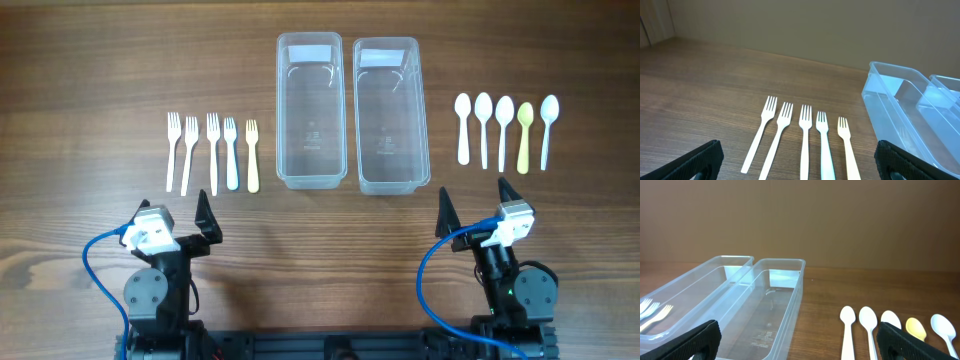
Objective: Pack container
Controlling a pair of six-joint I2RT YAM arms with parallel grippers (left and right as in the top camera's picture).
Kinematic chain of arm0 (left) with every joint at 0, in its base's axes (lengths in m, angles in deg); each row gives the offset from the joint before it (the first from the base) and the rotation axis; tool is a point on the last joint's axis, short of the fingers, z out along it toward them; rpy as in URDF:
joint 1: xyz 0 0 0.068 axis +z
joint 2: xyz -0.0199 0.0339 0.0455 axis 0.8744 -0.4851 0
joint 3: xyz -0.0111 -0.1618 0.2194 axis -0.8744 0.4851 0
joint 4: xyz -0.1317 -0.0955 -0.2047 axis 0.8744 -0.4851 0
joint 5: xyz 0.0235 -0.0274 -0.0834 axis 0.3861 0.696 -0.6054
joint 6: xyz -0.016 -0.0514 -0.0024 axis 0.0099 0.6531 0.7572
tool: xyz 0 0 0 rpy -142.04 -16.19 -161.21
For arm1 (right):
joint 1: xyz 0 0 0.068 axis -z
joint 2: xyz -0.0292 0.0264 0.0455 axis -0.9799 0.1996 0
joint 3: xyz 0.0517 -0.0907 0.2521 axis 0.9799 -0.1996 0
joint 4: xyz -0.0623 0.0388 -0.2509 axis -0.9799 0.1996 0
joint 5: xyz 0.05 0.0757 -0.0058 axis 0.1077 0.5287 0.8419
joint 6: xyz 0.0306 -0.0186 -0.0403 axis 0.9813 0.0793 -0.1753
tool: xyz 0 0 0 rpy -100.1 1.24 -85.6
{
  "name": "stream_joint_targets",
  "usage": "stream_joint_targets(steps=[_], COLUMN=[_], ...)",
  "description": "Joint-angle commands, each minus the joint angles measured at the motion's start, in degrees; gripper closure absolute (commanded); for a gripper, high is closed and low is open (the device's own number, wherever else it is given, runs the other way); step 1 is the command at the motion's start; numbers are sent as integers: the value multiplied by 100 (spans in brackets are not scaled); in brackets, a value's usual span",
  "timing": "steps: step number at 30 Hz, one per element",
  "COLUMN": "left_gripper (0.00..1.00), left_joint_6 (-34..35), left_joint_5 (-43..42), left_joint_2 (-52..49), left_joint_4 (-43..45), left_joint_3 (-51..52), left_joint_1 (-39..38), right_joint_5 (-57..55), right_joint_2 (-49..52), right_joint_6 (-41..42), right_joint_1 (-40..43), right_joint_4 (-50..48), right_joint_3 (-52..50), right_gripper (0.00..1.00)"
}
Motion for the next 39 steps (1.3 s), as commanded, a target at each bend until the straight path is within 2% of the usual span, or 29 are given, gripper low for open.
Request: stream_joint_targets(steps=[1,6,12,16,20,26,34,39], left_gripper=[0,0,0,0,0,0,0,0], left_joint_6=[-153,-153,-153,-153,-153,-153,-153,-153], left_joint_5=[-9,-9,-9,-9,-9,-9,-9,-9], left_joint_2=[46,46,46,46,46,46,46,46], left_joint_4=[22,22,22,22,22,22,22,22], left_joint_3=[70,70,70,70,70,70,70,70], left_joint_1=[37,37,37,37,37,37,37,37], right_joint_5=[31,76,-76,-820,-1370,-1543,-1493,-1456], right_joint_2=[-61,-57,87,645,1908,4459,7429,8502], right_joint_6=[-42,39,837,649,-313,-649,-649,-654], right_joint_1=[-28,-28,-28,-28,-28,-28,-28,-26], right_joint_4=[-31,-37,-37,-127,-199,389,2889,3880], right_joint_3=[-15,-13,214,723,1692,3635,6537,7412], right_gripper=[0,0,0,0,0,0,0,0])
